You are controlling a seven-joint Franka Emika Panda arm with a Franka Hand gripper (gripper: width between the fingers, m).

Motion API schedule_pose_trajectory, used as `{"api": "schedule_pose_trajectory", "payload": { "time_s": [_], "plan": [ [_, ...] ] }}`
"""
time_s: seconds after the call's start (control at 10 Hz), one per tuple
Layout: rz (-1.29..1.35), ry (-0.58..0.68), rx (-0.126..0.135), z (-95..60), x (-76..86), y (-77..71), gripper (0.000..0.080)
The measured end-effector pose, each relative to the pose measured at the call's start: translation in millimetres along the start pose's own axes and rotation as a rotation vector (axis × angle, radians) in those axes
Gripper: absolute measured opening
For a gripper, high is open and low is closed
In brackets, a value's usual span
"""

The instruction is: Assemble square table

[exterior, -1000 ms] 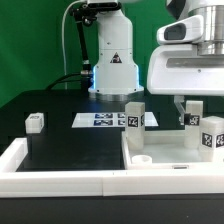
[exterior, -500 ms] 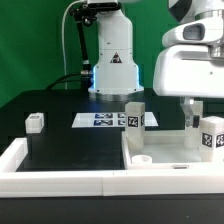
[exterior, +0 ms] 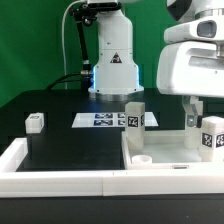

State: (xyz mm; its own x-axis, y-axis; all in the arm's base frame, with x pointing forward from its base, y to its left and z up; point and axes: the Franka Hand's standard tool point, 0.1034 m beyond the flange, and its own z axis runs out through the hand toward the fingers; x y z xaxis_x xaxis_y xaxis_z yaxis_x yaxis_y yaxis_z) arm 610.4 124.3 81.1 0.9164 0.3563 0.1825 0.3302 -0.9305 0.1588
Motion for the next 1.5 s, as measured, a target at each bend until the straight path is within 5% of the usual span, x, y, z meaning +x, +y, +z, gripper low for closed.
{"api": "schedule_pose_trajectory", "payload": {
  "time_s": [0.1,0.2,0.3,0.4,1.1,1.5],
  "plan": [
    [0.002,0.000,-0.001,0.4,-0.5,1.1,0.0620],
    [0.009,0.000,0.000,0.5,-0.5,1.3,0.0435],
    [0.026,0.001,0.000,0.2,-0.1,1.3,0.0435],
    [0.027,0.003,-0.001,-0.1,0.5,1.5,0.0297],
    [0.517,0.006,0.004,0.6,-0.4,7.4,0.0297],
    [0.825,0.022,-0.022,1.0,-4.2,12.8,0.0304]
  ]
}}
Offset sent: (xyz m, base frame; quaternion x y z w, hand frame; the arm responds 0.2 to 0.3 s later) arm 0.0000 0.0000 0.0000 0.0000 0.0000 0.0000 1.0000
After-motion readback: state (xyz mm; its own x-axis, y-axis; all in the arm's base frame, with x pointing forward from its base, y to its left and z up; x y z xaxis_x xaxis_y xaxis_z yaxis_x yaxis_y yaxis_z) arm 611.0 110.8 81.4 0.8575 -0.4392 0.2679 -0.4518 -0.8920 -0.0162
